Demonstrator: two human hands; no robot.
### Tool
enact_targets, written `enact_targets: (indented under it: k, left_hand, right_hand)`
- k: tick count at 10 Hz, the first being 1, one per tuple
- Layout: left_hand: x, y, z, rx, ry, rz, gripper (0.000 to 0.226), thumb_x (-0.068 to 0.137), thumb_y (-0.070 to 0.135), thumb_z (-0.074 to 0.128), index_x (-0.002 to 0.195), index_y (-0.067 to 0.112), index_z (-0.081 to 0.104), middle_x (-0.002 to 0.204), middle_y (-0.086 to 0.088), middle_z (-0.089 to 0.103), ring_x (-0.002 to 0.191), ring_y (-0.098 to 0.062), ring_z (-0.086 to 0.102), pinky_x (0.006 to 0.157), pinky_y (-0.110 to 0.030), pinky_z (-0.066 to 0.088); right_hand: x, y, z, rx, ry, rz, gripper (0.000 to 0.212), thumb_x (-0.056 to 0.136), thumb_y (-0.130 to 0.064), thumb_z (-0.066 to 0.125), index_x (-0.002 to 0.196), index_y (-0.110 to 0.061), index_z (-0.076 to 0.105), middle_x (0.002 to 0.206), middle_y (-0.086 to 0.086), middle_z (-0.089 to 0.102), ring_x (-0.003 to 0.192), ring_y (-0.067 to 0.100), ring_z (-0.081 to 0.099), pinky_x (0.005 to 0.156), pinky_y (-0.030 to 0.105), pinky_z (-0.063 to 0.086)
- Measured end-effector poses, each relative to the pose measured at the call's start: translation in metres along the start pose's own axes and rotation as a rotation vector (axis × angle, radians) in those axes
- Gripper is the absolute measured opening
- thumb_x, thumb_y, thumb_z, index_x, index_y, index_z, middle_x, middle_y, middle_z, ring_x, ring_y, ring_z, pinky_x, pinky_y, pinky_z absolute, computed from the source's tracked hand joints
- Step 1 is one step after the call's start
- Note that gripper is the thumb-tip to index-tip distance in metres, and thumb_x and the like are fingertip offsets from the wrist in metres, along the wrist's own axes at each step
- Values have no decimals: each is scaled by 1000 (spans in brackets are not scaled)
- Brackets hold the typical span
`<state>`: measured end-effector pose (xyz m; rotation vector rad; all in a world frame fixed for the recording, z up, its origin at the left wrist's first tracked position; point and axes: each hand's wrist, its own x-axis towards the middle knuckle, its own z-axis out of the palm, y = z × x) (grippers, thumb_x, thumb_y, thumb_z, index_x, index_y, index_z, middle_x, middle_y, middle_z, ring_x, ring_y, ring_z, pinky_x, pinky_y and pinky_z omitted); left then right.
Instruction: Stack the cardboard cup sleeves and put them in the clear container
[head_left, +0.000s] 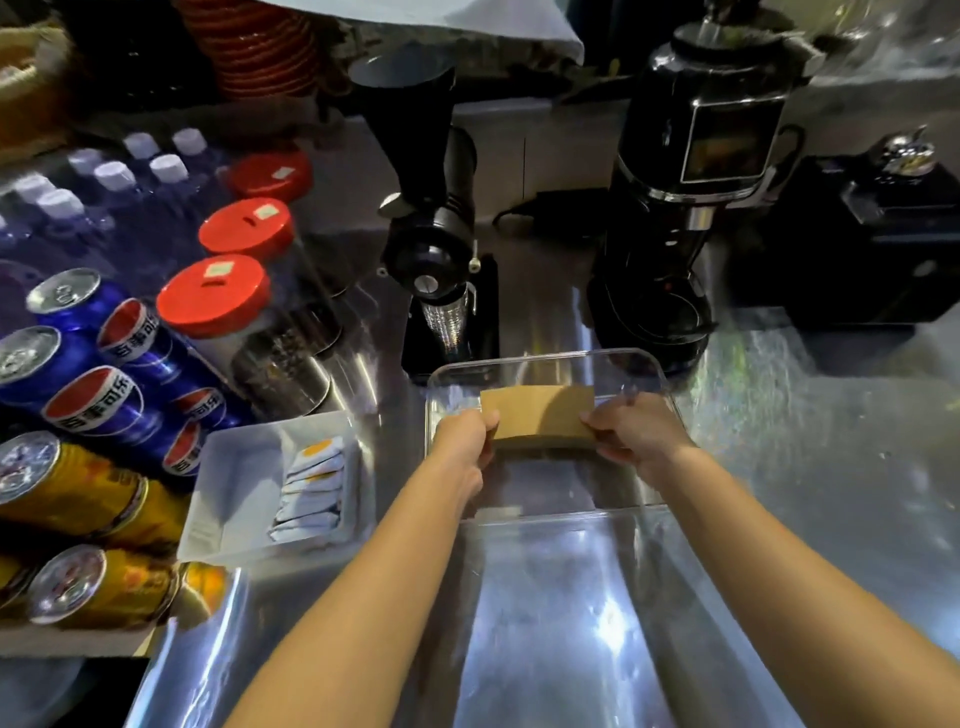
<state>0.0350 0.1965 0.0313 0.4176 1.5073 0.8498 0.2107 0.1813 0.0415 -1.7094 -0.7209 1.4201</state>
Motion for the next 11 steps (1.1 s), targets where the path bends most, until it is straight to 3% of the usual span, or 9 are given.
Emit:
enact_targets:
  k: [3,4,5,6,7,8,9,10,11]
  left_hand:
    - [24,-3,10,58,111,25,14,85,7,58,73,14,54,77,-2,55,72,-14,53,63,-24,48]
    - [26,-5,11,143,127,59,6,84,9,61,88,6,59,85,-8,59,89,-26,57,87,-38,51]
    - [26,-5,11,216,150,108,4,84,9,60,81,7,58,91,-12,58,93,-29,56,95,-44,48]
    - [21,-2,11,254,156,128,18,84,11,61,68,11,53,77,-6,55,82,-26,51,83,-36,47]
    - [20,-2,11,283,150,144,22,84,15,60,65,11,49,74,-6,51,76,-25,48,75,-33,44]
    - [9,3,12,286,135,152,13,84,16,60,87,5,57,86,-7,54,87,-27,51,84,-37,47]
    - [3,7,10,301,119,219,9,84,13,57,79,7,55,79,-8,50,77,-25,47,73,-33,41]
    - [-14,20,7,369,98,376,15,84,19,58,94,9,60,91,-6,55,88,-26,52,76,-33,43]
    - [-38,41,2,572,162,632,48,84,36,57,124,12,51,124,-7,54,113,-25,51,93,-36,41]
  right_hand:
    - [25,-3,8,-164,93,9,35,75,-1,69,51,-9,45,52,10,48,48,23,48,51,32,41]
    - [29,-2,9,-242,120,-25,36,72,-3,72,48,-9,46,55,13,52,57,26,54,57,38,42]
    - [32,1,10,-294,158,-53,31,69,-6,74,51,-8,50,67,18,59,69,30,59,69,44,49]
    - [31,2,11,-336,184,-82,32,70,-9,74,50,-10,50,63,12,57,60,24,55,58,32,41]
    - [32,4,13,-410,198,-114,32,74,-13,72,52,-12,49,58,5,53,61,23,51,55,30,34]
    - [27,0,16,-499,180,-125,19,78,-19,64,66,-10,54,69,10,57,80,31,60,69,35,42]
    - [22,-5,13,-597,173,-198,16,82,-24,56,82,-9,53,88,14,58,91,34,59,70,36,41]
    - [7,-28,7,-628,93,-244,16,77,-22,57,68,-16,47,76,7,57,82,29,56,66,31,36]
    - [-14,-59,2,-683,4,-300,8,77,-24,62,74,-19,56,80,6,61,82,27,56,68,31,40]
